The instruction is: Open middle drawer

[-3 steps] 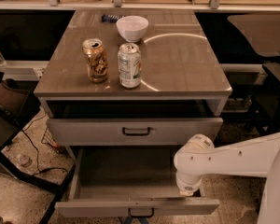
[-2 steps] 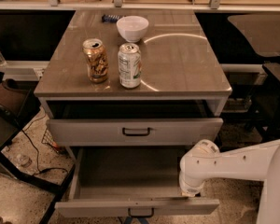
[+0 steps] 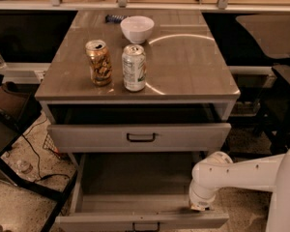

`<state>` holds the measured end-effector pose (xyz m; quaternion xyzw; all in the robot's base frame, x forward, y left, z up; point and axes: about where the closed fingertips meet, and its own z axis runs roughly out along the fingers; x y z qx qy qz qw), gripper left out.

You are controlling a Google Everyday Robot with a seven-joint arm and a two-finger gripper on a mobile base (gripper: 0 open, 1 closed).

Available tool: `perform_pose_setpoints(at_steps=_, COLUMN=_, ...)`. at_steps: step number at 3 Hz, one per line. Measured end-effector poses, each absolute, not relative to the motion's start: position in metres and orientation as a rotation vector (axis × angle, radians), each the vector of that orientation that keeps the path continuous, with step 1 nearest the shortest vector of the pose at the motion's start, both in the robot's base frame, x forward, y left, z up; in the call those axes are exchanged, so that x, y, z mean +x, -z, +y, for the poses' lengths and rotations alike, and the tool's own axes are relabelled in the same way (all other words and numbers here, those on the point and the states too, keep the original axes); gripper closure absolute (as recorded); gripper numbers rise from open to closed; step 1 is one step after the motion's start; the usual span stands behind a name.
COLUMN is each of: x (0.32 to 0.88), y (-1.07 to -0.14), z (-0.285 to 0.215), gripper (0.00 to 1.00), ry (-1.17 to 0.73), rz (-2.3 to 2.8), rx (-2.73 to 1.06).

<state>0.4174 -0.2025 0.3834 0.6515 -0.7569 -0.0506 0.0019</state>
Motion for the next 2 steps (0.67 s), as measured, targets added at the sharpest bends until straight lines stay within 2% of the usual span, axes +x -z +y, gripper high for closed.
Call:
perform_pose_setpoints(at_steps=1, x=0.417, y=-0.386, z=-0.203, gripper=1.00, ry=0.159, rz=-2.375, rx=2.044)
perform_pose_setpoints(at_steps=2, x=0.382, y=-0.389, z=-0.210, gripper=1.00, ry=0.228, rz=-2.361, rx=1.994)
